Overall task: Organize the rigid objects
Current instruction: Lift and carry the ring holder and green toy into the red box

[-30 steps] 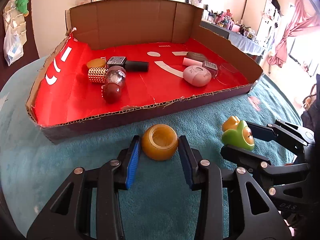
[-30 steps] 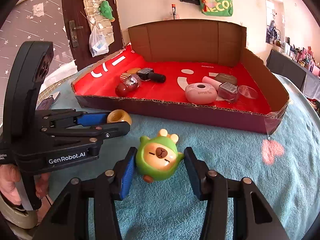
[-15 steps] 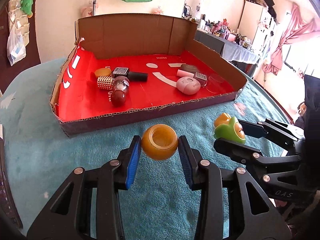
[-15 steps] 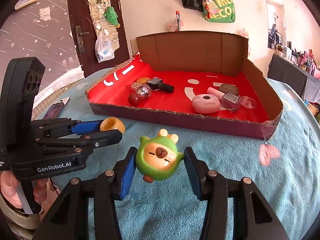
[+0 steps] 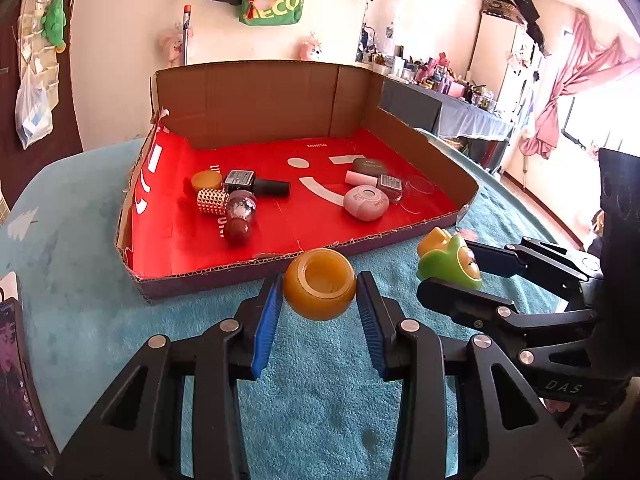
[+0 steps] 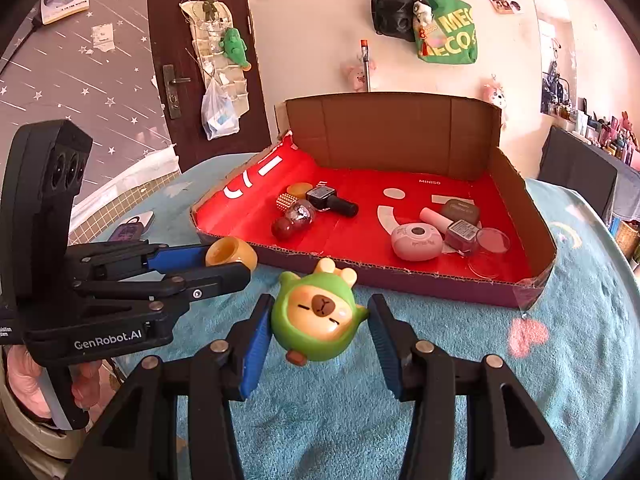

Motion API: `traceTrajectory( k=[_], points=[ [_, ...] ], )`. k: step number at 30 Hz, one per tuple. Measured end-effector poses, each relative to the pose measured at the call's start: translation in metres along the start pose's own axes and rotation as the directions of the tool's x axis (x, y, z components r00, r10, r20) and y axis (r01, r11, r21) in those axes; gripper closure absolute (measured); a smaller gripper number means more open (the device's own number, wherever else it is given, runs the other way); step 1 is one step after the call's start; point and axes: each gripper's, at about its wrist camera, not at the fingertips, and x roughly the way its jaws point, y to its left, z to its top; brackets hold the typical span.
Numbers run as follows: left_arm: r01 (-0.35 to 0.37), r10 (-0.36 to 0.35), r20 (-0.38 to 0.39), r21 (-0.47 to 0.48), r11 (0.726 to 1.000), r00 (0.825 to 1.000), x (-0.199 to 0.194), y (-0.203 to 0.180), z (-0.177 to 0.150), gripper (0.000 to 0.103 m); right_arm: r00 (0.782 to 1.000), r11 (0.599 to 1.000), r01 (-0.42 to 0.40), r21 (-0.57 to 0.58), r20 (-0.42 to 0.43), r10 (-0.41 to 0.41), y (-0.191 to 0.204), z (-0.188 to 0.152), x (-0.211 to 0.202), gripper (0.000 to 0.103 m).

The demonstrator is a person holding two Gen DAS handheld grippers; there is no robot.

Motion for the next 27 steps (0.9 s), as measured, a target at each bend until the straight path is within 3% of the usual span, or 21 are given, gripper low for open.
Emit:
traceTrajectory(
  k=[27],
  points=[
    [-0.009, 0.009, 0.032, 0.01, 1.0, 0.999, 0.012, 0.014, 0.036, 0.067, 1.0, 1.0, 0.004, -0.03, 0.026, -0.003, -0.009, 0.036, 0.008, 0.052]
  ],
)
